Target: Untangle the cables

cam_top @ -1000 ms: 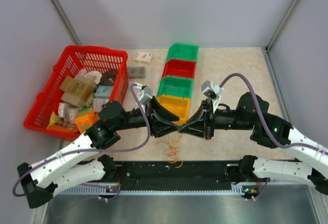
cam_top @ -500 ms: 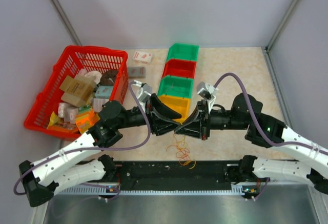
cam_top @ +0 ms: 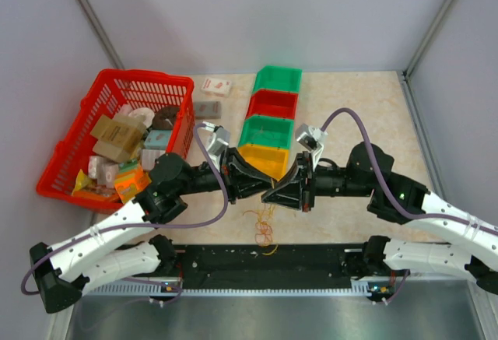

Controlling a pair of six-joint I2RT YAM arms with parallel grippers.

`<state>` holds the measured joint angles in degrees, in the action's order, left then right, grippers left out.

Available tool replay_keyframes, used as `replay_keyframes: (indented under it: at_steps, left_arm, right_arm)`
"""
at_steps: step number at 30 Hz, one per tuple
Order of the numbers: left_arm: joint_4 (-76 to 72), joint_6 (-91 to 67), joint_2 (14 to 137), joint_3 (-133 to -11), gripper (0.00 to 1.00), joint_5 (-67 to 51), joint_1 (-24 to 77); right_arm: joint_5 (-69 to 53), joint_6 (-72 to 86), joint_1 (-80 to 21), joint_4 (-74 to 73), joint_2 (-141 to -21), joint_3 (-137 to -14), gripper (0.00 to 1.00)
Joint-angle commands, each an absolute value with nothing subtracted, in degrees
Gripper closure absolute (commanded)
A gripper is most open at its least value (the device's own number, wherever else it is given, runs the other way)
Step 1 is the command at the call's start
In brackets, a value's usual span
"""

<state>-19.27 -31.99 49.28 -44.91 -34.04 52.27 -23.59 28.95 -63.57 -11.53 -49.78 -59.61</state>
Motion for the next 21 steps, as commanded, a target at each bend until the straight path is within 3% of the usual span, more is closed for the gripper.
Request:
replay_keyframes:
  at_steps: [1,5,9,12,16,18,21]
  left_arm:
    - [-21.5,-31.1,47.6,-45.2,1.00,-32.9,52.2]
    - [-21.7,-30.8,45.9,-43.7,1.00,-31.5,52.2]
    - [-20.4,-30.3,44.0,-42.0,1.00,-29.2,52.2]
    - [-19.6,-30.3,42.7,-41.1,1.00,-28.6,52.2]
    - [-18.3,-30.5,41.5,-40.8,1.00,-28.7,52.2]
    - [-17.7,-30.5,41.1,-41.0,1.00,-28.8,52.2]
    - [-16.8,-30.3,40.9,-41.1,1.00,-28.2,52.2]
  right_arm:
    - [-21.6,29.3,-64.1,-11.0,-48.8,-59.4,0.91]
    - [-12.3,29.0,-64.0,-15.9,-44.4,-58.5,0.51]
    - [7.9,29.4,-64.0,-21.3,-36.1,-53.4,0.27]
    - [11.8,29.4,-63.9,-18.8,-32.4,-47.7,0.25]
    - [8.1,25.1,-64.0,-14.9,-35.6,-45.4,0.37]
    - [4.3,21.5,-63.9,-12.1,-38.7,-45.8,0.42]
    - [-5.0,17.6,-63.9,-8.2,-41.1,-46.7,0.41]
